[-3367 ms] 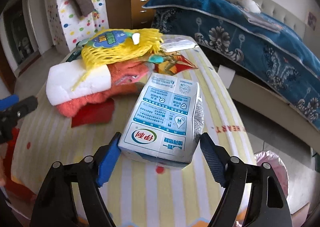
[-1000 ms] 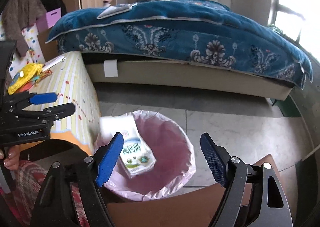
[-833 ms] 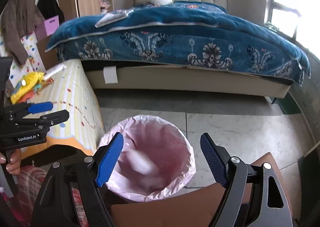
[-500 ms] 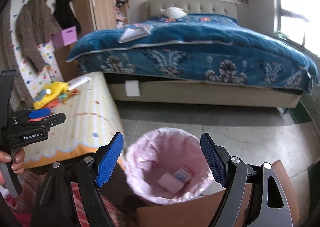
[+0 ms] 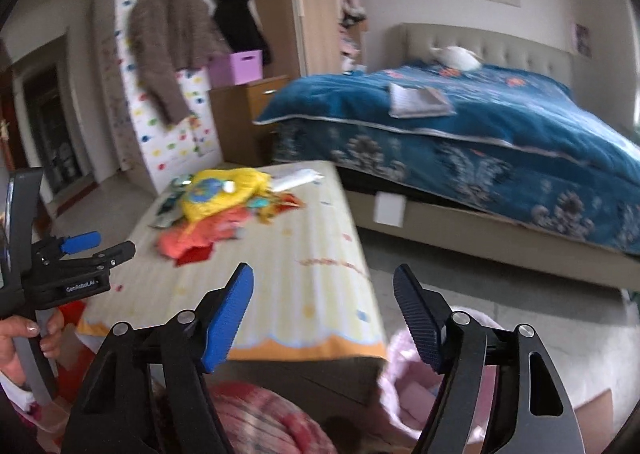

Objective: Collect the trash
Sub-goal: 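Move the left gripper back to the table and grasp the yellow foam net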

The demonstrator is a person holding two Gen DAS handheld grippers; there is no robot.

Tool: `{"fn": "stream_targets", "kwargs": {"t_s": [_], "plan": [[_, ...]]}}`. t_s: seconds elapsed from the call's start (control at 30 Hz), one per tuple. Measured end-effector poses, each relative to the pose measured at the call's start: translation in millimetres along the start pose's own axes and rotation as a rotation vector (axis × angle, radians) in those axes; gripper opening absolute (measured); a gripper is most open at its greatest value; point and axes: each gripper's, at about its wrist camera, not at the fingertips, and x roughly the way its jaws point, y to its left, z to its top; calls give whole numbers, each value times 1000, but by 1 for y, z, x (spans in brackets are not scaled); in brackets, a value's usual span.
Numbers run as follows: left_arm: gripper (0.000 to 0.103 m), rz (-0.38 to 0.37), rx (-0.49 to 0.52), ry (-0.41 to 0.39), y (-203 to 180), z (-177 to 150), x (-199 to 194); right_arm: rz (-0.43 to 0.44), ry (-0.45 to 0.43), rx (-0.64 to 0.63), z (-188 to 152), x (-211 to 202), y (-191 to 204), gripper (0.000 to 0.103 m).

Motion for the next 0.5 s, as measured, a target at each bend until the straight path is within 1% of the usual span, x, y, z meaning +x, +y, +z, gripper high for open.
{"fn": "stream_targets", "kwargs": {"t_s": [0.1, 0.17, 0.33, 0.5], "plan": [[81, 29, -51, 12, 27, 8, 16, 5, 3, -52, 12, 19, 24, 70], [82, 28, -58, 13, 33, 10, 23, 7, 3, -67, 17, 28, 34, 70], [86, -2, -59, 25, 31, 25, 54, 17, -6, -88, 39, 63, 49, 71], [86, -56, -42, 49, 13, 47, 92, 2, -24, -86, 53, 88, 43, 74]]}}
